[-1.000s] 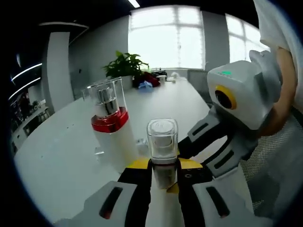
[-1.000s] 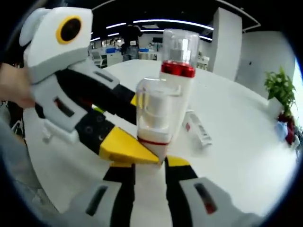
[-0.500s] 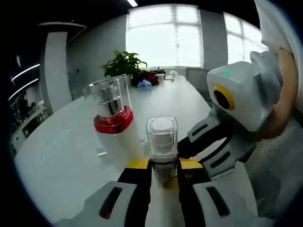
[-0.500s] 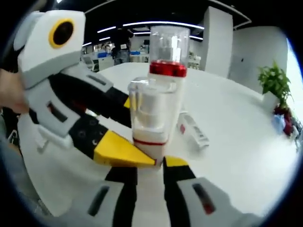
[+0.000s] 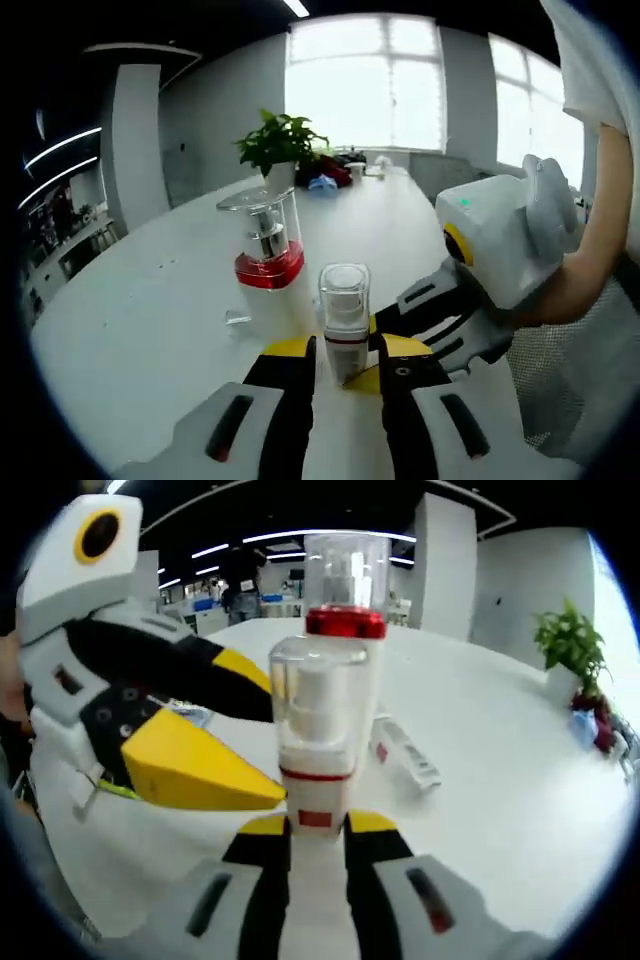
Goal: Arrange the skincare products in the storage area until every visible bottle or jar stands upright without overlapping.
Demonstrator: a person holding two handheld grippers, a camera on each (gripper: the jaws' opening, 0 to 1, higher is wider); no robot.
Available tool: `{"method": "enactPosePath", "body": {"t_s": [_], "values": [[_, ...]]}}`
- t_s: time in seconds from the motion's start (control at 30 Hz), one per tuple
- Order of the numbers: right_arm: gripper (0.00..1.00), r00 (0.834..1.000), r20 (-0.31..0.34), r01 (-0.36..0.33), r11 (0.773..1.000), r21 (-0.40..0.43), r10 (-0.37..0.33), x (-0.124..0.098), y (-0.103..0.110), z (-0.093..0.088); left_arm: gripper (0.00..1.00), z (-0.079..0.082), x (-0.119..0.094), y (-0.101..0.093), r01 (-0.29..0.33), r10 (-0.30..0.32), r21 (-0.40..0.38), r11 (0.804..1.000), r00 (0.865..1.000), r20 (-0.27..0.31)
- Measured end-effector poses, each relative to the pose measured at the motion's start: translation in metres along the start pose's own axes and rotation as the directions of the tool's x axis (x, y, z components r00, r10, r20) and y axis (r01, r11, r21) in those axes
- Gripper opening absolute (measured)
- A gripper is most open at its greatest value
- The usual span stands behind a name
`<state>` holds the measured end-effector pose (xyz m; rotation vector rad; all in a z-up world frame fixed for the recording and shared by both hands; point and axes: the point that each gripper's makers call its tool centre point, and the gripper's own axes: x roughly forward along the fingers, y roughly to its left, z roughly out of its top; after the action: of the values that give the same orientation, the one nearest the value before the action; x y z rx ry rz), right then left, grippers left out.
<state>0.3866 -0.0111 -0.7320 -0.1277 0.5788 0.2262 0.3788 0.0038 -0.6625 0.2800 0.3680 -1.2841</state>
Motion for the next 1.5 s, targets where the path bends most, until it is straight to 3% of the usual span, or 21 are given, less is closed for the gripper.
{"method": "enactPosePath", "body": {"t_s": [0.23,0.37,0.53,1.0,1.13,1.33,1.5], "values": [[0.2,1.0,-0.007,-0.001,1.0,-0.01,0.001,0.004,0.001,0.001,0.23,0.002,-0.01,0.009,-0.047,0.047,-0.031,0.998,0.999,0.006],[0.28,1.0,-0.027,-0.01,1.0,-0.018,0.009,0.003,0.004,-0.003,0.24,0.002,-0.014,0.013,-0.072,0.072,-0.041,0.997,0.997,0.004],[0.31,0.999,-0.043,-0.023,0.999,-0.027,0.022,0.001,0.004,-0.005,0.26,0.005,-0.02,0.015,-0.097,0.098,-0.053,0.994,0.995,0.008],[0.43,0.998,-0.034,-0.045,0.998,-0.053,0.043,-0.021,0.0,0.002,0.41,-0.002,-0.048,0.014,-0.207,0.204,-0.136,0.969,0.978,-0.038],[0.47,0.998,-0.028,-0.056,0.997,-0.062,0.054,-0.029,-0.002,0.006,0.46,-0.01,-0.058,0.011,-0.242,0.233,-0.172,0.955,0.97,-0.068],[0.57,0.996,-0.021,-0.083,0.992,-0.099,0.082,-0.045,-0.008,0.012,0.62,-0.019,-0.073,0.009,-0.304,0.287,-0.231,0.924,0.952,-0.106],[0.61,0.995,0.012,-0.095,0.989,-0.116,0.096,-0.061,-0.014,0.02,0.68,-0.023,-0.088,0.004,-0.342,0.322,-0.271,0.9,0.939,-0.116]]}}
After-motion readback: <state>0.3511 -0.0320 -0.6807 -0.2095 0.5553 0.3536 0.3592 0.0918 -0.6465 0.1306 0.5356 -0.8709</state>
